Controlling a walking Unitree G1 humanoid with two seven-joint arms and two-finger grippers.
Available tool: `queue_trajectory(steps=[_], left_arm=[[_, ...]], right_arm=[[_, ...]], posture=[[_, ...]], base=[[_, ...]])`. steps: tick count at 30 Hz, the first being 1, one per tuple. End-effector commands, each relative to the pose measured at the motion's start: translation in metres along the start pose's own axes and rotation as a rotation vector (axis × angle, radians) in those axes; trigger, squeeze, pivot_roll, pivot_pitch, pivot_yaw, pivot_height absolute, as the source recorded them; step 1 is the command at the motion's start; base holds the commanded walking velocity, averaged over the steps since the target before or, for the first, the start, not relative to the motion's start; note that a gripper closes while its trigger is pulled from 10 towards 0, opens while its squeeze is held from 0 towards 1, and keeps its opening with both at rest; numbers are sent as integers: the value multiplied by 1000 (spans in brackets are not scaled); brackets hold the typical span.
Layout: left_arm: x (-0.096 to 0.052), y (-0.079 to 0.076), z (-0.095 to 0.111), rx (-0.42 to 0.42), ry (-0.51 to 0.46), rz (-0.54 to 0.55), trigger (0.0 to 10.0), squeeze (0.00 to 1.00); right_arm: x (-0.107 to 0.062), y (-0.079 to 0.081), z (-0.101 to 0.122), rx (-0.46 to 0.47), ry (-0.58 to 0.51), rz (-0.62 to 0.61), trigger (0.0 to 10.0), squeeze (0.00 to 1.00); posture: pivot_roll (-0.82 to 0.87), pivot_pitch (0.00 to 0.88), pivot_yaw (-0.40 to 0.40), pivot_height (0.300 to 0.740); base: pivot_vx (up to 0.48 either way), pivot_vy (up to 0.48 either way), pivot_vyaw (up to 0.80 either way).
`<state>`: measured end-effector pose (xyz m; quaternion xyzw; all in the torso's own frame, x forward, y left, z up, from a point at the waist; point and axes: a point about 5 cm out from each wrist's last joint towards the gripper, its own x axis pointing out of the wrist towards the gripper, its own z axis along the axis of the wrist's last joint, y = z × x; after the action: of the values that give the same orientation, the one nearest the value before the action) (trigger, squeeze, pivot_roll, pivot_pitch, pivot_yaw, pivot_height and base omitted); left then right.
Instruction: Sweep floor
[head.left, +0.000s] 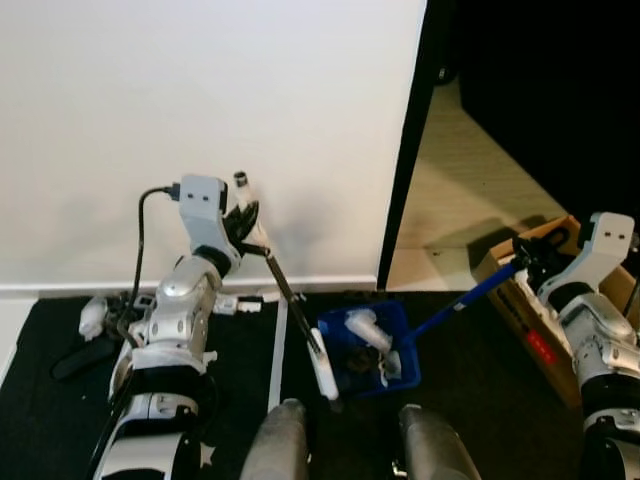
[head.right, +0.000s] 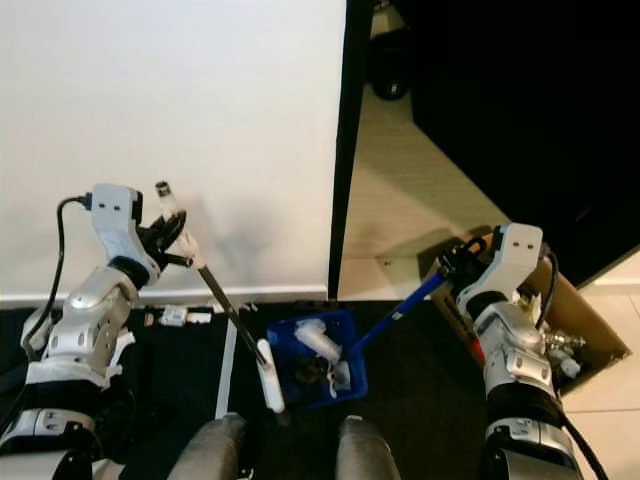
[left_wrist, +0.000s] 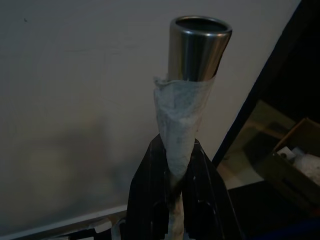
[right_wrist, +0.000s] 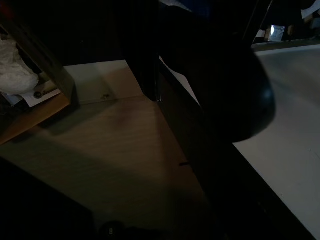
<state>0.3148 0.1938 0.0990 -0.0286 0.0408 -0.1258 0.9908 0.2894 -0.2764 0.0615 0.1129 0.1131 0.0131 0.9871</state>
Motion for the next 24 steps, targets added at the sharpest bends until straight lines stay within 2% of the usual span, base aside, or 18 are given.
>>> queue_trajectory(steps=[1, 15, 24], left_arm=[[-1, 1, -1, -19, -7, 8, 10000, 0], [-2, 4, -2, -31, 6, 19, 10000, 0], [-1, -3, -7, -18, 18, 3, 10000, 0]], right_arm=[[2, 5, 4, 29, -32, 21, 10000, 0], [3, 6, 4, 19, -30, 26, 10000, 0], [4, 13, -9, -48, 11, -8, 10000, 0]], posture=[[5, 52, 45, 740], [6, 47, 46, 740], [7, 49, 49, 740]], base=[[0, 0, 0], [0, 0, 0], [0, 0, 0]])
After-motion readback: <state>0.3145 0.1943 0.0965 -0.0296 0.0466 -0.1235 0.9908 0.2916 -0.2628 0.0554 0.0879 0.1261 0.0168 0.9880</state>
